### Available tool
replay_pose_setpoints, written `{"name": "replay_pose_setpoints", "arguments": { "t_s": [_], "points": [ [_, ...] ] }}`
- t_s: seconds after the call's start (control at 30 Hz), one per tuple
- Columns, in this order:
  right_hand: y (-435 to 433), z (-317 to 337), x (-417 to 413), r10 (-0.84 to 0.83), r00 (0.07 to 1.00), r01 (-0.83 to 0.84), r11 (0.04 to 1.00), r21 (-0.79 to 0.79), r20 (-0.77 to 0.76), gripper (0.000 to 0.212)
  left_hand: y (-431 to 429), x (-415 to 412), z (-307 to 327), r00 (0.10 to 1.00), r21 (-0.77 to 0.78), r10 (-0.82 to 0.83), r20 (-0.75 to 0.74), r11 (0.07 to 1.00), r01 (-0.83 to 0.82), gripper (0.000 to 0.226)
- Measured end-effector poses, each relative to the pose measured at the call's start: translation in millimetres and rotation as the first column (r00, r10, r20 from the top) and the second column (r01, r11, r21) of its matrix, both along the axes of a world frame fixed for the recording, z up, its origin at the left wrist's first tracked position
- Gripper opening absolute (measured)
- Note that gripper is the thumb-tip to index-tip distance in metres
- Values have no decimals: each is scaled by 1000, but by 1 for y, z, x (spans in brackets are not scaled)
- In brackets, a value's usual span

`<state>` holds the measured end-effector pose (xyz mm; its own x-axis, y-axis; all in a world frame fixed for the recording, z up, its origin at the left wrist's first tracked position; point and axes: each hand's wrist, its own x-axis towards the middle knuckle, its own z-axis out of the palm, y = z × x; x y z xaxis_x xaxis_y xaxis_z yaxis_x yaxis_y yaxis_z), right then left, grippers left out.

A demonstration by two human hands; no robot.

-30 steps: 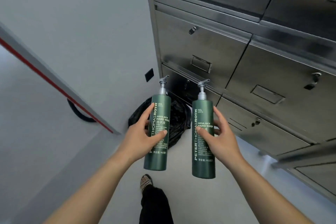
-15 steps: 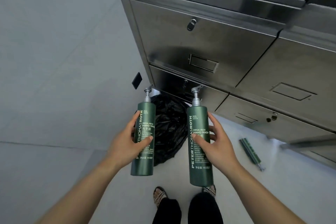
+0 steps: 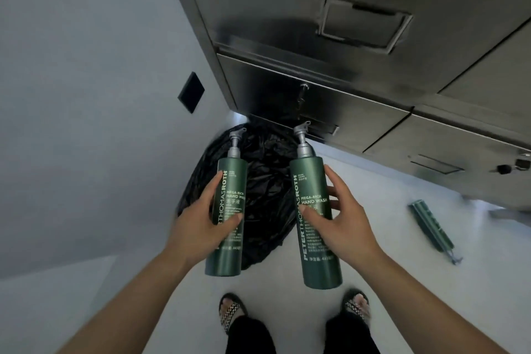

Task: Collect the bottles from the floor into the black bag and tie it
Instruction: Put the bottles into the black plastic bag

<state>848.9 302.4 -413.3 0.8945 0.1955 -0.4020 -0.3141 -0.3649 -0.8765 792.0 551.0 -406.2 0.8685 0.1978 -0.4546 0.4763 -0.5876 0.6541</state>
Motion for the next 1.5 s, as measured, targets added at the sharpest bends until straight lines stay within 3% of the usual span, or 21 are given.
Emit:
{"name": "replay_pose_setpoints", "arguments": {
  "t_s": [0.23, 0.43, 0.67, 0.83, 1.07, 1.2, 1.5],
  "points": [
    [29, -177, -1, 7, 1000, -8, 1000, 13, 14, 78, 19, 6, -170, 999, 3, -30, 20, 1000, 30, 86],
    [49, -308, 15, 61, 989, -70, 996, 57, 136, 76, 27, 26, -305, 995, 138, -74, 73, 988, 64, 85],
    [49, -422, 40, -37, 961, 33, 999, 20, 274, 81, 39, 51, -430, 982, 357, -159, 102, 927, 113, 87],
    [58, -437, 42, -30, 949, 41, 999, -27, 314, 80, 57, 38, -466, 989, 323, -136, 52, 940, 112, 85],
    [65, -439, 20, 41, 959, -26, 998, -60, 279, 78, 71, 27, -489, 993, 19, 108, 53, 994, -109, 83],
    [60, -448, 19, 37, 958, -16, 997, -74, 283, 76, 76, 35, -501, 996, 44, 50, -72, 998, -47, 81],
    [71, -451, 25, 23, 959, -15, 999, -29, 282, 78, 70, 20, -497, 998, 164, -24, -55, 986, 32, 72]
  ]
}}
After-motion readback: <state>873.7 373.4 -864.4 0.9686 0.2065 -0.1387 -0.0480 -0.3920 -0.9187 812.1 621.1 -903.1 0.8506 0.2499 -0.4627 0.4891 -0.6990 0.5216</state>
